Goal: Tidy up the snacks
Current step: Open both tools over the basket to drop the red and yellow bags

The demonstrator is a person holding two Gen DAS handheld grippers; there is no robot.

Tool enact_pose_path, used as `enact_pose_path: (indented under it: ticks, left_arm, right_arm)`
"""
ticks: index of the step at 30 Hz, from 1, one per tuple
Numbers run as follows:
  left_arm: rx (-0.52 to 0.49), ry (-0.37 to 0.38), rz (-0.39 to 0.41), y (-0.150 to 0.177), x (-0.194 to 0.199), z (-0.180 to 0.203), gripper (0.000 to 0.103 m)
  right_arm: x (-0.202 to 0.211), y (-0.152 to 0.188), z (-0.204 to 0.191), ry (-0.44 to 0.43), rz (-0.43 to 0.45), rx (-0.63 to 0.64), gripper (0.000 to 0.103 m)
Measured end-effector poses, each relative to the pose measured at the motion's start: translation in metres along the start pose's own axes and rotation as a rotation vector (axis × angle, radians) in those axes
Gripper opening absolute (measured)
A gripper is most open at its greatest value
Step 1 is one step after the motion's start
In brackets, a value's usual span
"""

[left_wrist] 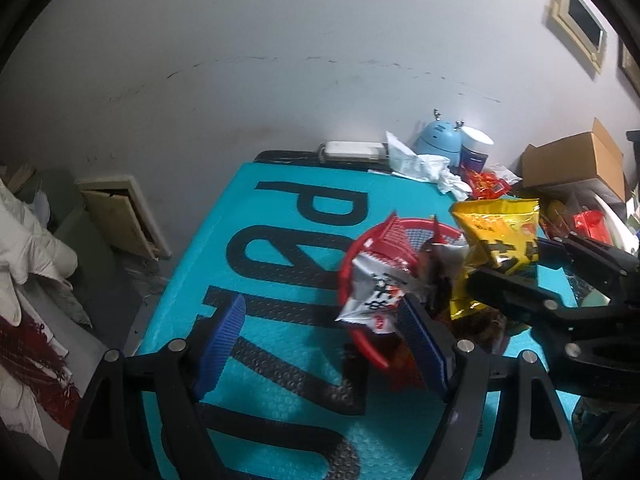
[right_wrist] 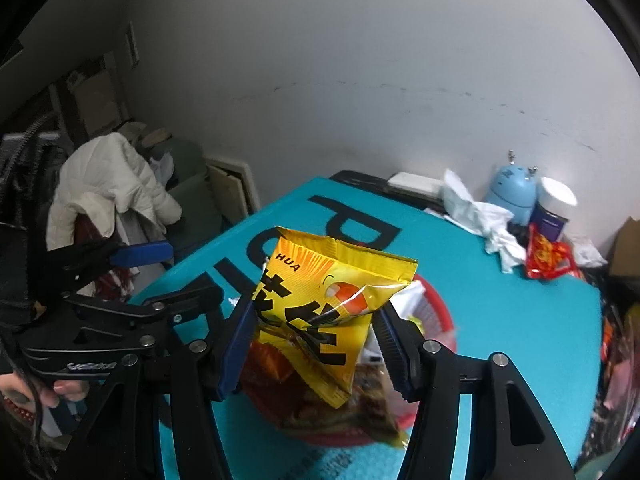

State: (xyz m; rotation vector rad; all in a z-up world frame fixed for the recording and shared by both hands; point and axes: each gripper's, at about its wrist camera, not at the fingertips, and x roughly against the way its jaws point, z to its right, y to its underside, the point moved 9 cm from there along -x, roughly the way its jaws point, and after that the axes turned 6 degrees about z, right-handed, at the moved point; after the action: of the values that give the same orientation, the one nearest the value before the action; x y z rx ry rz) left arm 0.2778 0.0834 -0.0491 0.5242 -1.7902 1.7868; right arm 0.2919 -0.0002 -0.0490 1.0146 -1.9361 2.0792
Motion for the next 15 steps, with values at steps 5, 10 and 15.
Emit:
enact_pose_path:
  ticks: [5,10,15]
  left_arm:
    - [0.012,-0.012,-0.018,0.006,-0.006,-0.006,0.078]
    - [0.017,0.002,-0.036,0.012,-0.01,-0.004,0.078]
    - [0.008,0.018,-0.046,0.015,-0.012,0.004,0.078]
  right_arm:
    - [-0.016,0.009,0.001,0.018,-0.038,0.018,0.063]
    - [-0.009,0.013,0.003,0.063,-0.027,0.055,0.077]
    - [-0.002,0.018,0.012,0.084,-0.028,0.039,0.077]
